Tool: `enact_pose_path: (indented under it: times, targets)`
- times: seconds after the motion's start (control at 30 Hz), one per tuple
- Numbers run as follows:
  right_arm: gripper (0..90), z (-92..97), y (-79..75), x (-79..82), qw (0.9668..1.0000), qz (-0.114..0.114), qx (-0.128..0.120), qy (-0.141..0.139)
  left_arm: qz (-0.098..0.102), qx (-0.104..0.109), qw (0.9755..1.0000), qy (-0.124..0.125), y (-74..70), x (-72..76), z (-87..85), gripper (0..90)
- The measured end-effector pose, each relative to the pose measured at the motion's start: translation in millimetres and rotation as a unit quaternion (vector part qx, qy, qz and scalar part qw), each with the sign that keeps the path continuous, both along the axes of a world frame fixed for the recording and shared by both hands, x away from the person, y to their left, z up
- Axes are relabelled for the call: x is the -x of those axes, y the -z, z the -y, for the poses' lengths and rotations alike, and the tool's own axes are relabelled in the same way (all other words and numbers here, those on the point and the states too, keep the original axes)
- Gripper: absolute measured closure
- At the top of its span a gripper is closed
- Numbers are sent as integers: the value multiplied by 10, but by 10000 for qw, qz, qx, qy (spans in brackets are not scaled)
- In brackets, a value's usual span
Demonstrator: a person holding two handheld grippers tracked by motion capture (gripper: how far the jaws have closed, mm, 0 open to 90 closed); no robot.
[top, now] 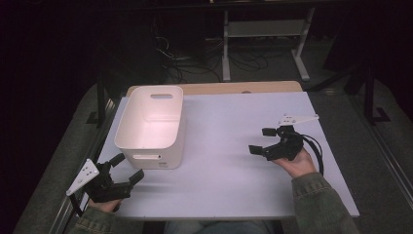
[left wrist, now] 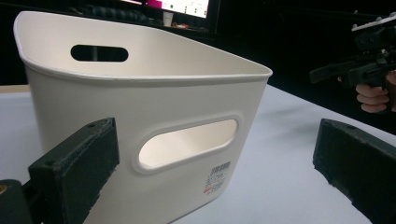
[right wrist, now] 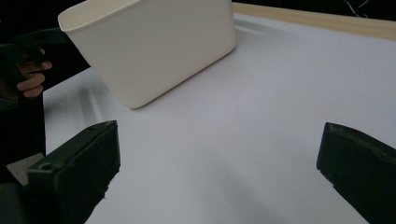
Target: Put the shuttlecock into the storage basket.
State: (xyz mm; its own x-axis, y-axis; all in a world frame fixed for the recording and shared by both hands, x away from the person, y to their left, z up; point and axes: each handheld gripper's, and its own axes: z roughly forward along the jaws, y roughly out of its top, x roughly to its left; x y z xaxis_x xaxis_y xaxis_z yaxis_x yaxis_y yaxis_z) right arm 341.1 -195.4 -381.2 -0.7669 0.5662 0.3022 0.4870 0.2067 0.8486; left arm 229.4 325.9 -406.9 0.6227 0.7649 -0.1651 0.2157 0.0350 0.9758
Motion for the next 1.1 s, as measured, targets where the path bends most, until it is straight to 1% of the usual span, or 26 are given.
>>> enact_pose_path:
  times: [0.07,0.2,0.43,0.5,0.63,0.67,0.7,0.73,0.8,0.9,0.97,1.1]
  targets:
    - [0,19,20,11,10000,-65,2,11,-1,5,10000,1,0,-1,-1,0]
    - [0,59,36,47,10000,13,-12,63,0,1,10000,0,0,0,-1,0]
    - [0,139,77,112,9999,3,-22,154,-1,-2,10000,1,0,0,-2,0]
    - [0,169,83,132,9998,95,-14,189,4,-12,10000,4,-1,0,-2,0]
    - [0,241,96,156,9995,106,-49,294,-2,-13,10000,5,-2,3,-3,0]
    - [0,254,99,167,9994,80,-75,337,-2,-9,10000,4,-2,2,-1,0]
    - [0,276,108,175,9993,110,-76,349,-6,-6,10000,4,-1,1,0,0]
    - [0,286,113,188,9992,75,-80,385,-4,7,10000,3,0,1,2,0]
    - [0,312,124,205,9991,105,-47,401,-2,6,10000,4,-3,4,3,0]
    - [0,357,127,242,9987,122,-87,491,-5,13,10000,0,-3,4,5,0]
    - [0,390,138,259,9984,176,-81,528,-2,12,10000,3,-3,4,4,0]
    - [0,438,181,304,9980,154,-50,608,4,4,10000,6,-2,3,3,0]
